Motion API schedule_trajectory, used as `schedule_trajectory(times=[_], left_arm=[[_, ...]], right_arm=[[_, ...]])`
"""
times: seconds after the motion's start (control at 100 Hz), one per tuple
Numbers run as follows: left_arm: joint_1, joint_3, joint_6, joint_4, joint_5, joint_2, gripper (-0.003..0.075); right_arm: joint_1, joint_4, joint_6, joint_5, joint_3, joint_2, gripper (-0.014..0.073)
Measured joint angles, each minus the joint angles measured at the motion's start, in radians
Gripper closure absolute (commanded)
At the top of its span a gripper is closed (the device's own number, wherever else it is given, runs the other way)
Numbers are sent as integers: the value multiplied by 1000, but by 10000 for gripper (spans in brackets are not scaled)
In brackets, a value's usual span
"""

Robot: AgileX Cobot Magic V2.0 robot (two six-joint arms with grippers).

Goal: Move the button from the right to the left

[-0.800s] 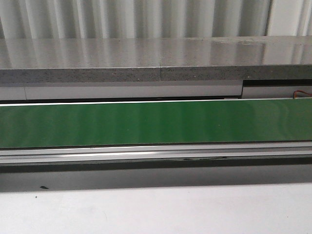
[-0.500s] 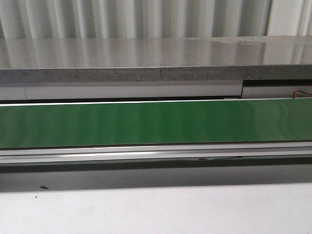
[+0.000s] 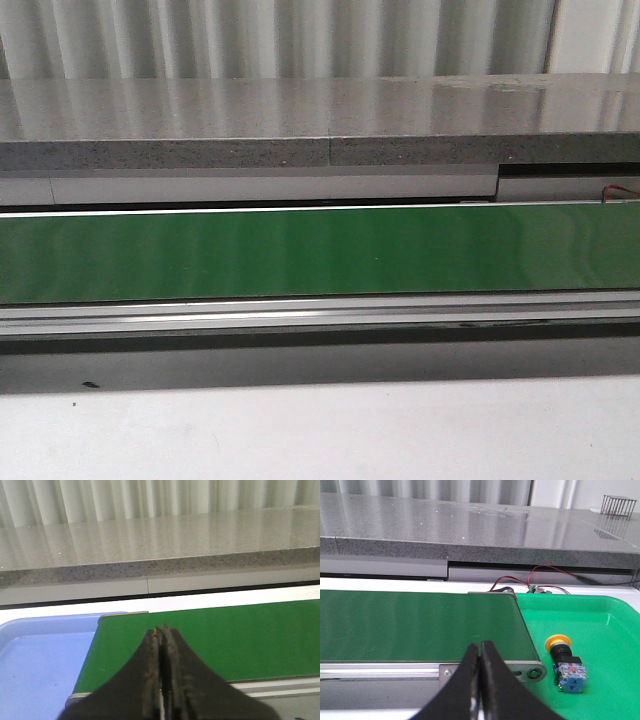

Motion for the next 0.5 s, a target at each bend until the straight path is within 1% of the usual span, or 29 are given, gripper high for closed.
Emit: schedule_trajectory(times=[0.12, 0.19, 0.35, 0.5], left_arm=[[0, 0, 0, 0, 0, 0, 741], [0, 0, 0, 0, 0, 0, 741], [0, 0, 0, 0, 0, 0, 741], [0, 0, 0, 0, 0, 0, 741]], right_arm=[[0, 0, 0, 14, 0, 0, 662], [0, 0, 0, 60, -18, 0, 662], [0, 0, 0, 237, -136, 23, 662], [0, 0, 0, 418, -278, 115, 662]])
